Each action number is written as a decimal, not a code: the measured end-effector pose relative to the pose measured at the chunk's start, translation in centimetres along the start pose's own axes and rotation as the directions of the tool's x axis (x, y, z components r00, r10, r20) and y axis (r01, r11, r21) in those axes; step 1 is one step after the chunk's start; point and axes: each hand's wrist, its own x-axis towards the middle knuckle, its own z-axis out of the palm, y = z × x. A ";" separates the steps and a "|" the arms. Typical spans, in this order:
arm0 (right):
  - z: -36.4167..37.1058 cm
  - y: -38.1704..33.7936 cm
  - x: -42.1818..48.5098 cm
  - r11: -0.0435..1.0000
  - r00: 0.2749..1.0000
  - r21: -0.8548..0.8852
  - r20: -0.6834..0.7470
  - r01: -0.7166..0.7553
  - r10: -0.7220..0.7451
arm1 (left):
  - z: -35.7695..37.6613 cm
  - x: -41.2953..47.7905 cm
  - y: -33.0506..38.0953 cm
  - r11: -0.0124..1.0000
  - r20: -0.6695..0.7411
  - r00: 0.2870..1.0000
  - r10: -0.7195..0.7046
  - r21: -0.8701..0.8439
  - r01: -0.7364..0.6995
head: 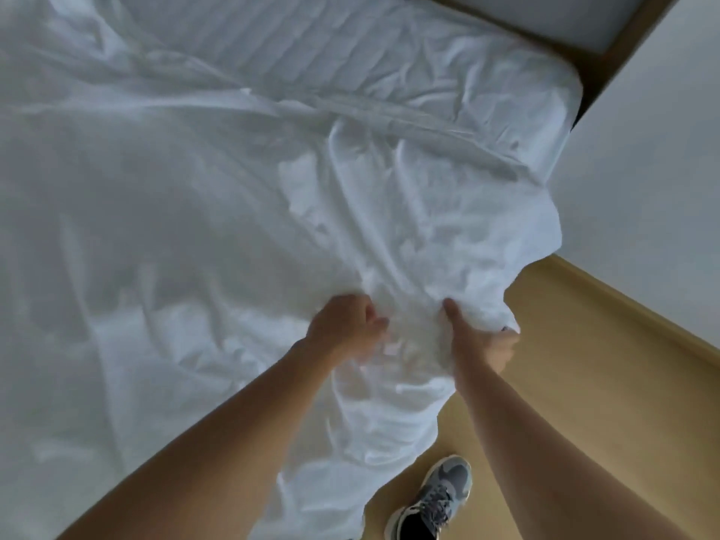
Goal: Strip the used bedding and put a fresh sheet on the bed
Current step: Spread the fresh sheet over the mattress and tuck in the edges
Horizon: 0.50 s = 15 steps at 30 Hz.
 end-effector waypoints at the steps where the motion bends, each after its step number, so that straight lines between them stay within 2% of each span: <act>1: 0.4 -1.8 0.0 0.984 0.978 -0.061 -0.117 0.168 -0.174 | -1.9 1.8 -0.5 0.999 -0.220 0.976 0.002 0.032 0.006; 2: 0.8 -3.7 -0.2 0.922 0.907 -0.146 -0.181 0.358 -0.381 | -3.9 3.7 -1.1 0.997 -0.380 0.925 -0.020 0.063 0.048; 3: 1.6 -5.7 -0.4 0.807 0.792 -0.229 -0.175 0.545 -0.585 | -5.6 5.4 -1.7 0.990 -0.439 0.894 -0.082 0.066 0.123; 4: 2.8 -7.8 -0.7 0.656 0.659 -0.303 -0.107 0.691 -0.744 | -6.8 6.9 -2.2 0.978 -0.397 0.903 -0.166 0.051 0.202; 5: 4.5 -9.9 -0.9 0.494 0.530 -0.366 -0.004 0.789 -0.848 | -7.1 8.0 -2.3 0.971 -0.296 0.932 -0.207 0.055 0.233; 7: 8.0 -13.6 -1.4 0.205 0.333 -0.451 0.224 0.868 -0.916 | -5.2 8.5 -2.1 0.976 -0.102 0.979 -0.176 0.110 0.187; 8: 9.5 -15.0 -1.4 0.111 0.292 -0.480 0.320 0.870 -0.901 | -4.3 8.3 -1.8 0.982 -0.047 0.992 -0.120 0.144 0.126; 9: 10.8 -15.9 -1.0 0.048 0.286 -0.506 0.405 0.861 -0.868 | -4.1 8.3 -1.7 0.987 -0.013 0.998 -0.060 0.149 0.061; 11: 12.4 -16.3 0.0 -0.054 0.288 -0.532 0.537 0.845 -0.793 | -6.4 9.5 -2.5 0.997 -0.041 0.999 0.022 0.081 -0.018; 12: 12.6 -15.9 0.3 -0.103 0.260 -0.526 0.571 0.844 -0.779 | -8.6 10.7 -3.2 0.999 -0.137 0.990 0.021 0.031 -0.016; 13: 12.6 -15.4 0.7 -0.154 0.199 -0.504 0.577 0.850 -0.792 | -11.0 12.3 -4.2 1.000 -0.274 0.962 -0.009 -0.002 0.008; 14: 12.6 -15.1 0.9 -0.187 0.129 -0.482 0.549 0.856 -0.826 | -13.3 13.7 -5.2 0.999 -0.386 0.921 -0.054 -0.014 0.053; 15: 12.6 -15.0 0.8 -0.194 0.068 -0.472 0.483 0.860 -0.873 | -15.2 15.0 -6.0 0.994 -0.422 0.901 -0.096 0.014 0.113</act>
